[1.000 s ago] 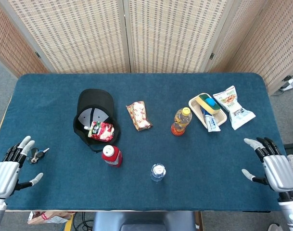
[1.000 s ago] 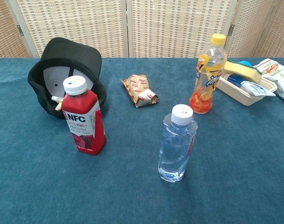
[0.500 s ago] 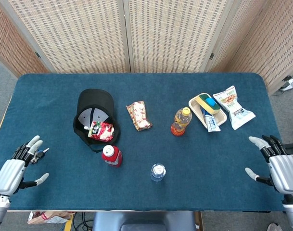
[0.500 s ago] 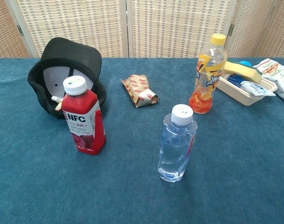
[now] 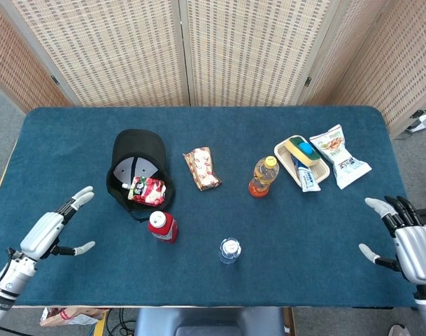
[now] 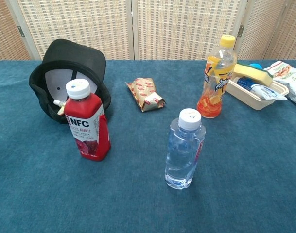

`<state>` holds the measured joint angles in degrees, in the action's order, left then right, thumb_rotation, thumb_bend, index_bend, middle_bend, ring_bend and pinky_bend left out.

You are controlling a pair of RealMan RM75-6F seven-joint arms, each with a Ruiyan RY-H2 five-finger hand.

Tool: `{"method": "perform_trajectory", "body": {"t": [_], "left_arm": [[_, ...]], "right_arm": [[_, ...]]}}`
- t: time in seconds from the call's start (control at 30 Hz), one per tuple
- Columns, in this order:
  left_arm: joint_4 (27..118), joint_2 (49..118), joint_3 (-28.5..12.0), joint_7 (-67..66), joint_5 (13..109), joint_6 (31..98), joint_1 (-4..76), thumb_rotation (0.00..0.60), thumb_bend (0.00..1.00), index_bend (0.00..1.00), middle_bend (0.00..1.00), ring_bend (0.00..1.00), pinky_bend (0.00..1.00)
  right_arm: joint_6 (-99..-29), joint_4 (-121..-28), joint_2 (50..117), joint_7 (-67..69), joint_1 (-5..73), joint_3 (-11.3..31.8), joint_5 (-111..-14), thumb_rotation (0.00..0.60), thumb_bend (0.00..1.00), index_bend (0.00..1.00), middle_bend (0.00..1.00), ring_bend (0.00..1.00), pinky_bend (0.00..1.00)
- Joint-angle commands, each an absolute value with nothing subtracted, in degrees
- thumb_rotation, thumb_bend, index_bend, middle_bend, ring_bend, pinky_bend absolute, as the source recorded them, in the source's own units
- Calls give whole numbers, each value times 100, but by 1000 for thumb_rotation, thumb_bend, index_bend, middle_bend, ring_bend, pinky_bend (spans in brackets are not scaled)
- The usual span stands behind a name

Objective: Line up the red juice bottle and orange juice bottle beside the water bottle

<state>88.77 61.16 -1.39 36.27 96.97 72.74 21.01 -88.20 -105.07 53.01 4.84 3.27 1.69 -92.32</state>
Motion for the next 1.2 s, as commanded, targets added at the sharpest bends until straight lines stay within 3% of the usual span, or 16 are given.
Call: {"method": "perform_trajectory", "body": {"t": [0.03, 0.5, 1.2], "left_arm": [[8744, 6313, -190, 4065, 9664, 7033, 2374, 600, 185, 41, 15, 106, 198], [8286, 6794, -129, 4961, 9659, 6442, 3076, 600, 185, 40, 19, 101, 200], [7578, 7636, 83, 5822, 9691, 6199, 3672, 600, 185, 69, 48, 132, 200]], "right_arm": [[-8830, -10524, 5277, 481, 313, 168, -9228, 600, 202, 179, 215, 88, 83], [-8788, -10522, 5246, 474, 276, 159, -9155, 600, 201, 179, 215, 88, 83], [-8603, -10462, 5276, 453, 333, 197, -8996, 600, 202, 179, 216, 88, 83]]}}
